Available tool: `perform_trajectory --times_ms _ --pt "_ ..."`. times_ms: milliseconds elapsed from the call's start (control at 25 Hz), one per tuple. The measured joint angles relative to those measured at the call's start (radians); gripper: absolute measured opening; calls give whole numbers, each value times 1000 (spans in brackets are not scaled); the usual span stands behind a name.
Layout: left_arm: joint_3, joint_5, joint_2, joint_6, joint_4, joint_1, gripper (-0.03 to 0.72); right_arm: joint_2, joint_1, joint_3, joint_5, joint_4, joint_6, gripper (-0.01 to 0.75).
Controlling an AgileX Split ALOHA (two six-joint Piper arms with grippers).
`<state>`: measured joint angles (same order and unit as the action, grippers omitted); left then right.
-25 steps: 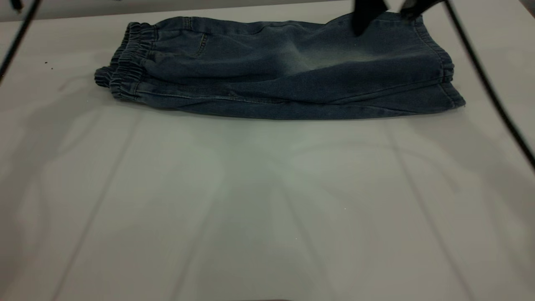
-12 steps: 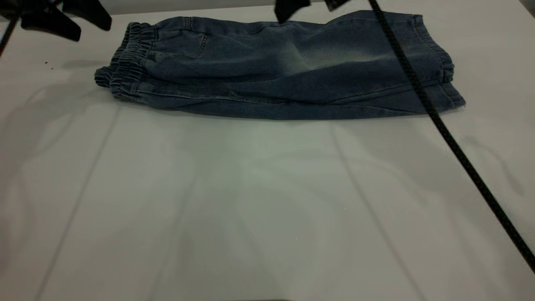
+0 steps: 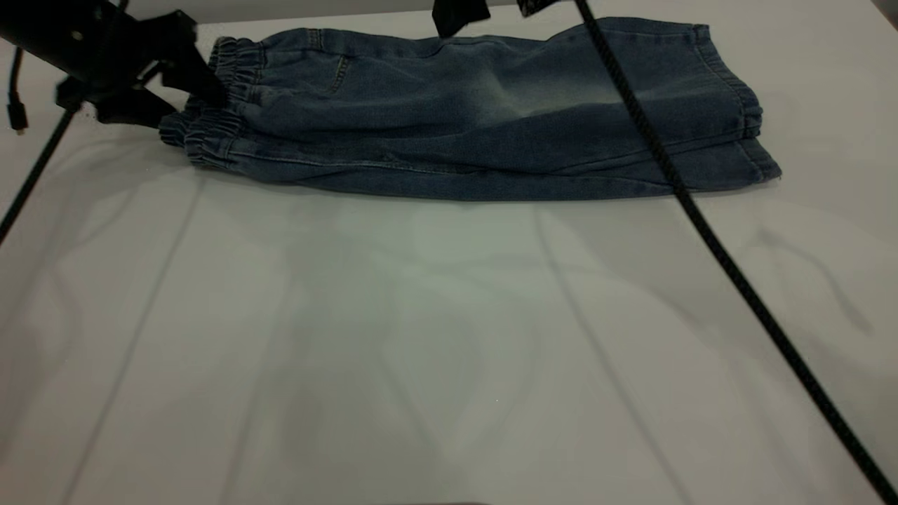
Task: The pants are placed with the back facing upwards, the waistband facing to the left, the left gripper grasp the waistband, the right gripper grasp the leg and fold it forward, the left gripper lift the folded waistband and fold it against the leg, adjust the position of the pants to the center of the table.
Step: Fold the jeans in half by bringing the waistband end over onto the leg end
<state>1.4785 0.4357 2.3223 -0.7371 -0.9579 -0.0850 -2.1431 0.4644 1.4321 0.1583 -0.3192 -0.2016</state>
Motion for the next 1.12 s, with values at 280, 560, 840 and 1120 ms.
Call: perform_trajectory --times_ms 280,560,840,1120 --pt "4 -20 33 -204 -262 17 475 -84 4 0 -92 -4 0 584" --pt "5 -16 57 -250 -306 24 95 -155 4 0 -145 0 0 584" --pt "8 32 0 -287 -300 25 75 -228 4 1 -143 21 -32 584" --pt "81 158 -78 -305 -288 32 75 -228 43 11 -71 23 -71 584"
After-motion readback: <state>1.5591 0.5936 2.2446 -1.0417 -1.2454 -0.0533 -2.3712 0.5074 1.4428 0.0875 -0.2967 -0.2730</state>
